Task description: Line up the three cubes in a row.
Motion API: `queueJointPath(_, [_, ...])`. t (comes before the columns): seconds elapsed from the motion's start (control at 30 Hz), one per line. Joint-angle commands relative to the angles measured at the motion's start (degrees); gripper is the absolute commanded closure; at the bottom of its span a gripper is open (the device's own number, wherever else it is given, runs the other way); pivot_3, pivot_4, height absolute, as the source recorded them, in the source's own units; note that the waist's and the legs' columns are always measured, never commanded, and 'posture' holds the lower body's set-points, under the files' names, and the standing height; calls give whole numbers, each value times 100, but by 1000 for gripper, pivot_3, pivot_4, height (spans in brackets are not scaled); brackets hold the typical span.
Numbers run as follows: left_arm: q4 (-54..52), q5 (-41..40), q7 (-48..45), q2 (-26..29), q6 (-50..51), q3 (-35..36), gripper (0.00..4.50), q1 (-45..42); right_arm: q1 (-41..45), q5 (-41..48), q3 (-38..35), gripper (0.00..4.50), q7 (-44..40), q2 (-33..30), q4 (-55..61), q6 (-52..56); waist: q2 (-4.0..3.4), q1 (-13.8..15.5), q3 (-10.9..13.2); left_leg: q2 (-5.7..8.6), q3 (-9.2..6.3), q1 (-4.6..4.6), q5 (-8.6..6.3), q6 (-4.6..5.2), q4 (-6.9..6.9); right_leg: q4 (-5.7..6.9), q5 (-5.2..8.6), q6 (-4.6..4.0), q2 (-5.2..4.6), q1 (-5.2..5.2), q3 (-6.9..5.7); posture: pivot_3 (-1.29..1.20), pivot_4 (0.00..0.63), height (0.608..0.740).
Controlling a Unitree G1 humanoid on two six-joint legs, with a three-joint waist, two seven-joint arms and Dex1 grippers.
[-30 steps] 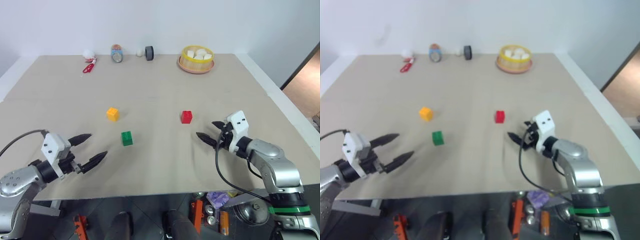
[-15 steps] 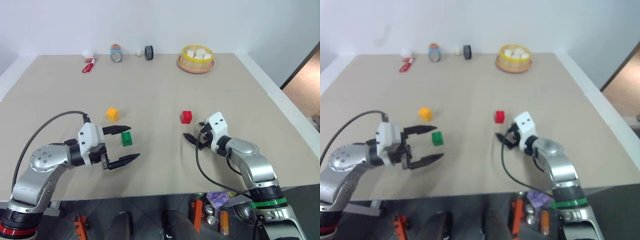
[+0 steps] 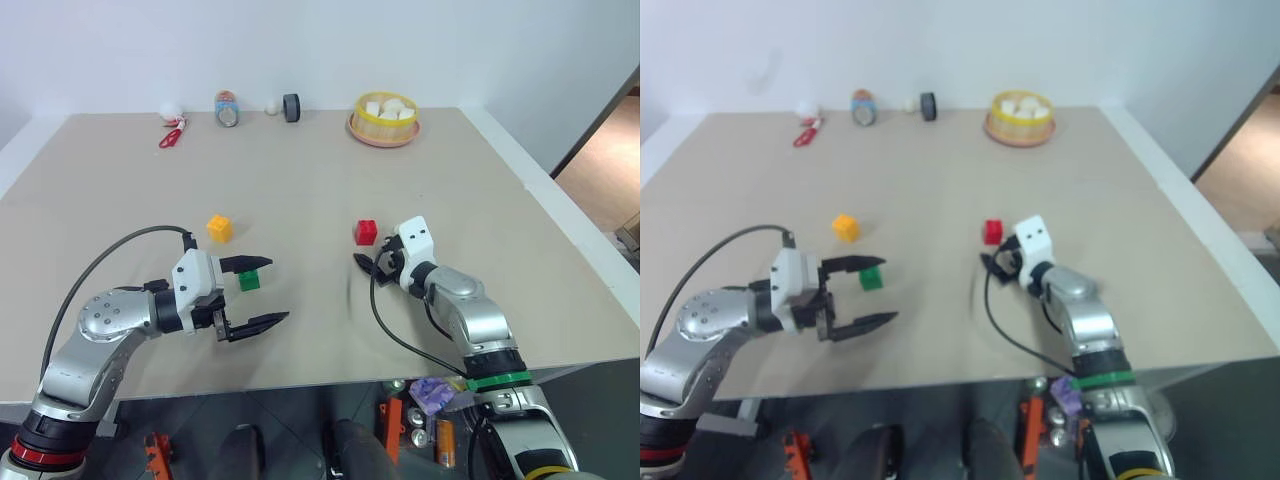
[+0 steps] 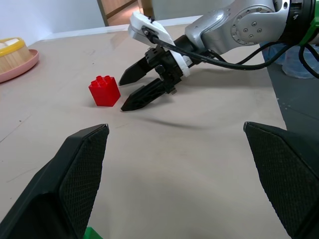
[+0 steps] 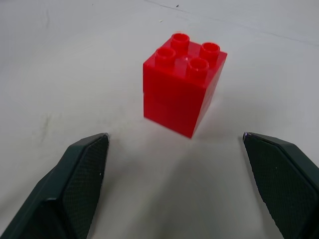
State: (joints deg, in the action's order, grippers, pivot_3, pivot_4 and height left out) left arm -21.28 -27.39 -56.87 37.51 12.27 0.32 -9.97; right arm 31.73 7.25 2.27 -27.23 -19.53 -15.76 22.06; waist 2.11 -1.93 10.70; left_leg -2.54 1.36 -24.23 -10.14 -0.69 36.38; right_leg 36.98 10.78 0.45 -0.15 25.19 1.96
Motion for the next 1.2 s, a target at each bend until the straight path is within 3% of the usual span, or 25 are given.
queueJointPath(0.03, [-76,17,2,-2,-104,57,0,-73,282,-54,-55,34,39,45,-181,-192,0,-3,0,-2,3,0,0,-1,-2,0,0,-1,2,2,2,0,150,740])
queueJointPath(0.6, [-212,104,253,-133,-102,48,0,103,738,-195,-44,34,-12,263,-866,-504,0,-66,0,-6,22,0,-2,-2,-6,0,0,0,12,10,33,0,150,740])
queueJointPath(0.73, [-247,101,311,-151,-94,37,0,135,837,-221,-66,1685,0,273,-1027,-563,0,-67,0,-6,24,0,-2,-2,-6,0,0,0,12,10,36,0,150,740])
queueJointPath(0.9, [-289,95,393,-210,-84,47,0,161,1009,-241,-70,3235,21,321,-1247,-691,0,-67,0,-5,26,0,-2,-2,-6,0,0,0,12,10,40,0,150,740])
queueJointPath(1.2, [-378,-2,419,-144,-63,253,0,386,1099,-236,-97,3306,-322,159,-1455,-949,-1,-67,1,-7,26,0,-5,-2,-10,0,0,0,18,13,46,0,150,740])
